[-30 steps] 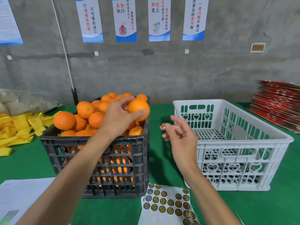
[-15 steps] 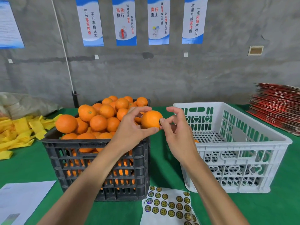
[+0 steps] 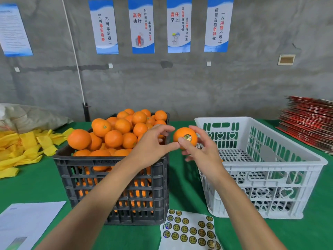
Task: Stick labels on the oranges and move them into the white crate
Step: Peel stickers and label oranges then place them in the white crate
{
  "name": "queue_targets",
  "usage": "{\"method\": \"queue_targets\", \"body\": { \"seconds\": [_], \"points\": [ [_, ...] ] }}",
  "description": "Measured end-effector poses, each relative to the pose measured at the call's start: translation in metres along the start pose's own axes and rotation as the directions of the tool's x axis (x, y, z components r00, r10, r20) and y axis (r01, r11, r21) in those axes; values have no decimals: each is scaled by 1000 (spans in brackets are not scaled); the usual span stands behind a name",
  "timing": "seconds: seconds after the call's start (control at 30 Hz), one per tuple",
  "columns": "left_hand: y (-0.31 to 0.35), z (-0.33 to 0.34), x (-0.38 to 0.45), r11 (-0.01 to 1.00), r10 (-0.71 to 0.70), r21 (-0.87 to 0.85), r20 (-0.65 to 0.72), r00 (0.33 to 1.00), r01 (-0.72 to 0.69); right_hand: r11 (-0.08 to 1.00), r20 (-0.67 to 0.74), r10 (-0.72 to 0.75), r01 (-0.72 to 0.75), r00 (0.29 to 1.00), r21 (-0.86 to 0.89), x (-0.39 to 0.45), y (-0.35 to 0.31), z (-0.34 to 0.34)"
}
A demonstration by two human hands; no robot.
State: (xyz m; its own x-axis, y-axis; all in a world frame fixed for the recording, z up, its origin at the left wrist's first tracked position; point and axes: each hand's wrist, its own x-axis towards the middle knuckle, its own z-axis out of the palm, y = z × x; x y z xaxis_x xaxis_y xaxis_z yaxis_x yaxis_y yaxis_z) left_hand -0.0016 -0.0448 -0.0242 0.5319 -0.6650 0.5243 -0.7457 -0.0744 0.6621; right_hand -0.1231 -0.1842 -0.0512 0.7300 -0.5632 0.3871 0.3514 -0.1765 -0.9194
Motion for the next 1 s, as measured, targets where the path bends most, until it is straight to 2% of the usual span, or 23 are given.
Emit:
{"method": "queue_targets", "body": {
  "seconds": [0.07,0.13,0.2,0.27,0.33,0.43,0.57,0.63,0.7,0.73,0.77,0.83,0.87,0.93,1.0],
  "points": [
    [-11,-18,6,990,-30,130,-129,991,47,969,-133,-64,30,989,-247,5,4,-16],
    [-29,-47,11,926,-124,308,-297,947,218,825,-209,-170,23,963,-565,10,7,-34],
    [-50,-75,12,732,-304,499,-371,878,464,623,-231,-253,-24,940,-782,15,7,-49],
    [-65,-90,11,543,-454,609,-366,813,578,509,-264,-259,-101,929,-855,17,10,-61],
    [-69,-93,12,486,-481,666,-337,810,566,462,-300,-235,-165,924,-871,19,14,-68],
    [-64,-90,19,479,-475,696,-306,825,535,435,-292,-310,-137,905,-890,20,17,-71],
    [-58,-82,21,551,-483,634,-288,827,543,464,-240,-389,-36,889,-885,18,11,-67],
    [-53,-78,19,633,-431,587,-273,860,504,406,-89,-485,133,870,-904,9,10,-60],
    [-43,-71,14,757,-269,520,-305,914,396,298,156,-564,376,811,-878,-5,18,-51],
    [-35,-66,12,809,-175,487,-334,926,328,261,266,-554,468,789,-844,-13,27,-47],
    [-27,-60,10,855,-103,444,-360,927,267,254,354,-490,519,796,-816,-22,38,-42],
    [-11,-45,8,926,-39,339,-356,934,167,309,451,-230,504,863,-807,-40,65,-34],
    [-5,-36,6,951,-38,278,-329,944,135,339,472,-87,471,877,-814,-48,81,-31],
    [1,-20,2,971,-81,198,-258,963,135,357,489,140,417,861,-836,-62,111,-30],
    [-2,-8,-3,960,-142,214,-195,970,184,382,499,265,385,825,-840,-74,132,-36]
  ]
}}
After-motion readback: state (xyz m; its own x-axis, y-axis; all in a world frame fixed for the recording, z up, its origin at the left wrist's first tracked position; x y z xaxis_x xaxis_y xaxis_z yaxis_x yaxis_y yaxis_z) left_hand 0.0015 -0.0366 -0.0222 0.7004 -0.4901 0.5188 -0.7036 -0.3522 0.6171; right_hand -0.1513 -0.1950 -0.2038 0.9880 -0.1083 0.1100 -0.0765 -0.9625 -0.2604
